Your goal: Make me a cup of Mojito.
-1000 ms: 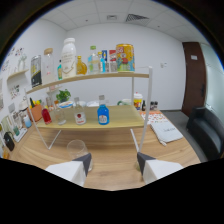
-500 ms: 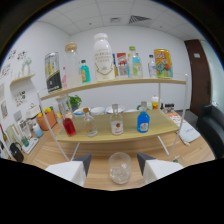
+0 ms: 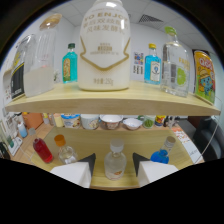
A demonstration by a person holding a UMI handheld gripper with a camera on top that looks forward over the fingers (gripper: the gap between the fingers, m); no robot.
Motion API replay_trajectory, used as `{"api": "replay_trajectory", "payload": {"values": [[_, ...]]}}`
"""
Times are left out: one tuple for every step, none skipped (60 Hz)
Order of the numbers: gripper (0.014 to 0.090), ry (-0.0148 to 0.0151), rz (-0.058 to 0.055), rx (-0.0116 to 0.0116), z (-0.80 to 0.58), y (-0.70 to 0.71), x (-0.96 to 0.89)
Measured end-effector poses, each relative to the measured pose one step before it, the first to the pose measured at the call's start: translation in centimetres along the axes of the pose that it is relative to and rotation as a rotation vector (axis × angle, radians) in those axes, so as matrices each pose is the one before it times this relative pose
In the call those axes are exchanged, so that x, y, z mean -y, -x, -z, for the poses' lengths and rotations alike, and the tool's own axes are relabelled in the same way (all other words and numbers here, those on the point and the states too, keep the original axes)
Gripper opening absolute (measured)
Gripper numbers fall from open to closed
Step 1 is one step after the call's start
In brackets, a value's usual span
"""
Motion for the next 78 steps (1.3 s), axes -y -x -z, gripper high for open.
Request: {"api": "replay_trajectory", "payload": {"values": [[0.0652, 0.00277, -0.0006, -0.00311, -0.002, 0.013, -0.266], [0.0625, 0.00668, -0.0027, -0.00104, -0.295, -0.048, -0.09], [0.0597, 0.00636, -0.0035, -0.00147, -0.268, -0.056, -0.115], [0.0572, 0.00561, -0.0044, -0.00128, -0.243, -0.067, -0.109], [0.0546, 0.00439, -0.0056, -0.00096, -0.167, -0.049, -0.139], [0.0521, 0.00463, -0.0062, 0.00006, -0.123, -0.006, -0.121], [0.0498, 0.00568, -0.0059, 0.00297, -0.1, 0.072, -0.165], [0.0475, 0.00685, -0.0056, 0.00533, -0.085, 0.113, -0.191], [0.0454, 0.00417, -0.0065, 0.00412, -0.017, 0.073, -0.147], [0.0432, -0.00185, -0.0078, 0.00272, -0.063, 0.037, 0.009], [0.0398, -0.00597, -0.0075, 0.00354, -0.077, -0.102, 0.138], [0.0365, -0.00847, -0.0071, 0.00185, 0.052, -0.034, 0.069], [0.0366, -0.00623, -0.0039, -0.00044, 0.061, -0.07, 0.036], [0.0366, -0.0017, -0.0003, -0.00157, 0.011, 0.025, -0.039], [0.0364, -0.00066, 0.0012, -0.00056, 0.03, -0.046, -0.041], [0.0363, -0.00165, 0.0025, 0.0001, 0.001, 0.018, 0.058], [0.0363, 0.00093, 0.0025, 0.00111, 0.019, 0.014, -0.019], [0.0359, 0.00124, 0.0029, 0.00201, 0.02, 0.022, -0.011], [0.0359, -0.00054, 0.0022, 0.00279, 0.002, 0.013, 0.028], [0.0357, 0.00177, 0.0, 0.00386, 0.012, 0.031, -0.013], [0.0355, 0.00224, -0.0019, 0.0039, 0.028, 0.025, -0.018], [0.0354, 0.00068, -0.0029, 0.00455, 0.028, 0.038, -0.008], [0.0355, 0.00212, -0.0016, 0.00445, 0.042, 0.044, -0.004], [0.0352, 0.00103, -0.0001, 0.00328, 0.061, 0.023, 0.037], [0.0352, -0.00016, 0.002, 0.00105, 0.087, -0.04, 0.068], [0.0352, -0.00051, 0.0031, -0.00047, 0.125, -0.055, 0.092], [0.0352, -0.0009, 0.0041, 0.00041, 0.17, -0.041, 0.115], [0.0353, -0.00303, 0.0037, 0.00166, 0.205, -0.026, 0.182], [0.0351, -0.00671, 0.0004, 0.00205, 0.296, -0.034, 0.27], [0.0351, -0.00953, -0.0012, 0.00215, 0.305, -0.028, 0.341], [0.0352, -0.00982, -0.0028, 0.00158, 0.337, -0.044, 0.375], [0.0351, -0.00888, -0.0017, 0.0025, 0.366, -0.027, 0.38], [0.0351, -0.00725, 0.0011, 0.00323, 0.399, -0.032, 0.355], [0.0351, -0.00697, 0.0024, 0.00288, 0.426, -0.045, 0.36], [0.0351, -0.00758, 0.003, 0.00143, 0.468, -0.099, 0.366], [0.0351, -0.00854, 0.0013, 0.00021, 0.518, -0.131, 0.37], [0.035, -0.00909, 0.0009, -0.00036, 0.515, -0.18, 0.396], [0.035, -0.00632, 0.0019, 0.00011, 0.478, -0.197, 0.338], [0.0351, -0.00614, 0.0019, 0.00142, 0.463, -0.135, 0.242], [0.0349, -0.00583, 0.0021, 0.00063, 0.523, -0.216, 0.182], [0.0348, -0.00385, 0.0007, -0.00071, 0.452, -0.219, 0.09], [0.035, 0.01139, 0.001, -0.00224, 0.432, -0.272, -0.295], [0.0352, 0.00573, -0.0056, -0.00156, 0.38, -0.149, -0.274], [0.0349, 0.00148, -0.0054, 0.00182, 0.39, -0.182, -0.228], [0.0349, 0.00147, -0.0029, -0.00007, 0.39, -0.262, -0.26], [0.035, 0.0023, 0.0018, -0.00292, 0.333, -0.341, -0.309], [0.0348, 0.00495, 0.0051, -0.00616, 0.322, -0.402, -0.436], [0.035, 0.00658, 0.0067, -0.00723, 0.285, -0.406, -0.519], [0.035, 0.00879, 0.0071, -0.00642, 0.25, -0.381, -0.573], [0.0348, 0.00822, 0.0045, -0.00371, 0.224, -0.375, -0.607], [0.0348, 0.00986, 0.0029, -0.00476, 0.217, -0.323, -0.614], [0.0348, 0.00956, 0.0005, -0.00368, 0.175, -0.295, -0.641], [0.0347, 0.00959, -0.0005, -0.0022, 0.115, -0.301, -0.726], [0.0347, 0.01298, 0.0003, -0.00152, 0.14, -0.259, -0.7], [0.0347, 0.01252, -0.0006, -0.00225, 0.111, -0.264, -0.677], [0.0348, 0.00852, -0.0011, -0.00341, 0.085, -0.274, -0.59], [0.0348, 0.00572, -0.0014, -0.00377, 0.068, -0.268, -0.527], [0.0349, 0.00576, 0.0005, -0.00386, 0.03, -0.256, -0.555], [0.0348, 0.00677, 0.0021, -0.00344, -0.035, -0.233, -0.567], [0.0348, 0.00772, 0.0027, -0.0035, -0.045, -0.209, -0.594], [0.0348, 0.00931, 0.0029, -0.00469, -0.054, -0.221, -0.547], [0.0349, 0.00629, 0.0022, -0.0049, -0.082, -0.187, -0.569], [0.0347, 0.00473, 0.0021, -0.003, -0.121, -0.119, -0.554], [0.0347, 0.00575, 0.0024, -0.00062, -0.114, -0.074, -0.526], [0.0346, 0.00707, 0.0028, -0.00017, -0.134, -0.078, -0.535], [0.0348, 0.008, 0.0015, -0.00132, -0.159, -0.103, -0.532], [0.0348, 0.00735, 0.0006, -0.00265, -0.159, -0.115, -0.477], [0.0347, 0.00568, 0.0013, -0.00157, -0.152, -0.059, -0.437], [0.0347, 0.00528, 0.0029, 0.00049, -0.135, -0.025, -0.402], [0.0348, 0.00568, 0.0032, -0.00011, -0.128, -0.058, -0.312], [0.0348, 0.00369, 0.002, 0.00002, -0.14, -0.05, -0.308], [0.0348, 0.00101, 0.0009, -0.00105, -0.124, -0.069, -0.222], [0.0348, 0.00139, 0.0022, -0.00146, -0.077, 0.05, -0.173], [0.0348, 0.00296, 0.003, 0.00026, -0.148, 0.019, -0.189], [0.0348, 0.00406, 0.0037, 0.00039, -0.124, 0.008, -0.176], [0.0347, 0.00246, 0.0023, 0.00084, -0.104, 0.027, -0.126], [0.0347, 0.00063, 0.0022, 0.00015, -0.081, 0.005, -0.049], [0.0348, -0.00011, 0.0039, -0.00152, -0.099, -0.047, -0.029]]}}
